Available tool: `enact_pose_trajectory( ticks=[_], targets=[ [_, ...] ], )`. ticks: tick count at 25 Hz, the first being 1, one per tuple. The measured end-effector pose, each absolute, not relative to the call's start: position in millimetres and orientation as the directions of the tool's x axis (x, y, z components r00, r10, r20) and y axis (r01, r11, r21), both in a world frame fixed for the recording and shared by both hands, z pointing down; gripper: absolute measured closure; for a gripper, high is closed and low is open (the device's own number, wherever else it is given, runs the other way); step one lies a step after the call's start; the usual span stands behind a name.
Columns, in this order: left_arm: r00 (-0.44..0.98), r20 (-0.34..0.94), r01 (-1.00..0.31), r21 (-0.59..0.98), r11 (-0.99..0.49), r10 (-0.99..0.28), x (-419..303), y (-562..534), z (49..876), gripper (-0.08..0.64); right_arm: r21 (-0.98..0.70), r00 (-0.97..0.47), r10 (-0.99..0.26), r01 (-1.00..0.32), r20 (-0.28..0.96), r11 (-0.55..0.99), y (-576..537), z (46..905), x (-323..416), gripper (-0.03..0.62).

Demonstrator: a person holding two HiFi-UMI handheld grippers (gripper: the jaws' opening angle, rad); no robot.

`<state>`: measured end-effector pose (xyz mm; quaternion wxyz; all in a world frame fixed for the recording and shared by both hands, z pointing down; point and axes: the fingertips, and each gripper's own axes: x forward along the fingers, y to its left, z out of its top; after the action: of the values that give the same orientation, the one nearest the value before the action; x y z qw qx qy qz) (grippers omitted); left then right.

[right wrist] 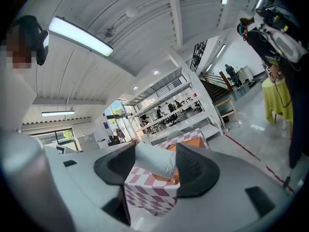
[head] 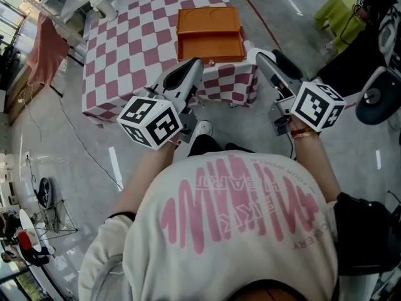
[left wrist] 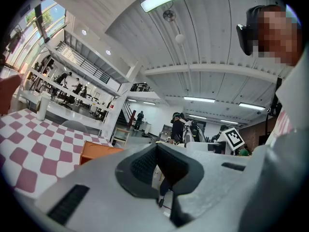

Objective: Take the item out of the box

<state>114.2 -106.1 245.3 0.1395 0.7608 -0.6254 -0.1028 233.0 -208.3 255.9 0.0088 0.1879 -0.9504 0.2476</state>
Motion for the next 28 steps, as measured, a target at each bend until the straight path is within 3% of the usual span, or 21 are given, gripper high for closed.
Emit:
enact_pose_trajectory(
  ticks=[28],
  targets=[
    [0.129, 0.064, -0.922, 0.375, -0.096, -0.990, 117, -75, 277, 0.554, -0.436, -0.934, -0.326, -0.356, 0.143, 0.827, -188, 281, 236, 0.330]
  ],
)
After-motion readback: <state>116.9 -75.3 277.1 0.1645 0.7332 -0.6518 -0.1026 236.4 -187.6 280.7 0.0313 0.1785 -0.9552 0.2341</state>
